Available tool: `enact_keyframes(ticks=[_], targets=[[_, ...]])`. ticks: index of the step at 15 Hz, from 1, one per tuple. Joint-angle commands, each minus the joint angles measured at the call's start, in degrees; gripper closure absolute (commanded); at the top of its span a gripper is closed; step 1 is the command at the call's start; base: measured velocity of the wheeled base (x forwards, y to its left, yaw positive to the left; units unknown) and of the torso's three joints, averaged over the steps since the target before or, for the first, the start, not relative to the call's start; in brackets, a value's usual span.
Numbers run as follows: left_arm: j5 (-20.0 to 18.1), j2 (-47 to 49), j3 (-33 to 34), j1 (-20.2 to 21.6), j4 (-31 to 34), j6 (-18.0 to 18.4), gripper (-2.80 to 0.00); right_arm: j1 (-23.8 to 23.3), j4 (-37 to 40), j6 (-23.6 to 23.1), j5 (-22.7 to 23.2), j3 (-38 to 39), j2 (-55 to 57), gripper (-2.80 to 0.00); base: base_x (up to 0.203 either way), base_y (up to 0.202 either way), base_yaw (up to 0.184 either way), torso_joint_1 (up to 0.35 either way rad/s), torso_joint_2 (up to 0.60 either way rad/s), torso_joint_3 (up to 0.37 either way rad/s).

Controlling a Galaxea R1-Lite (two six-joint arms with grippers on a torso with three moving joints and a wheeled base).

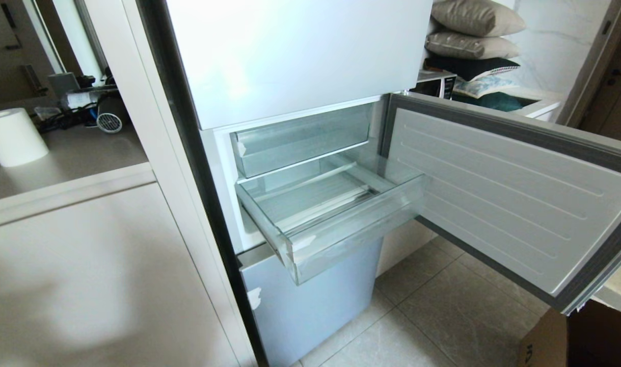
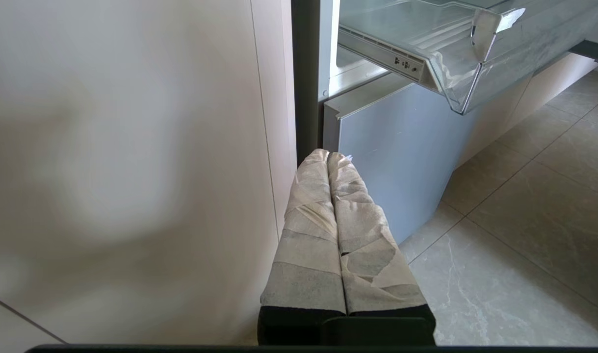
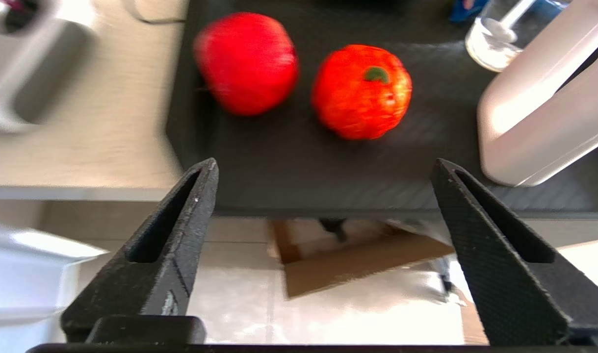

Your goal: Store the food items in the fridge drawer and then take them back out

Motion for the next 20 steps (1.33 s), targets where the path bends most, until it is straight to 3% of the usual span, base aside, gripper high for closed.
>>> enact_keyframes(ticks=[1,5,8,20], targets=[[0.00,0.09,0.05,0.02,-0.01,0.02,0.00,-1.42,-0.41,-1.46,0.07,-3.51,6.52,-2.80,0.000,0.000,0.000,0.000,0.00,0.000],[0.00,0.09,-0.04,0.02,-0.01,0.00,0.00,-1.65,-3.67,-2.15,0.74,-7.29,14.50,-2.80,0.000,0.000,0.000,0.000,0.00,0.000],[0.00,0.09,-0.02,0.02,-0.01,-0.05,0.00,-1.60,-10.24,-2.43,4.16,-9.07,20.85,-2.80,0.000,0.000,0.000,0.000,0.00,0.000],[0.00,0.09,0.05,0.02,-0.01,0.02,0.00,-3.36,-11.27,-2.87,4.39,-17.56,29.01,-2.80,0.000,0.000,0.000,0.000,0.00,0.000]])
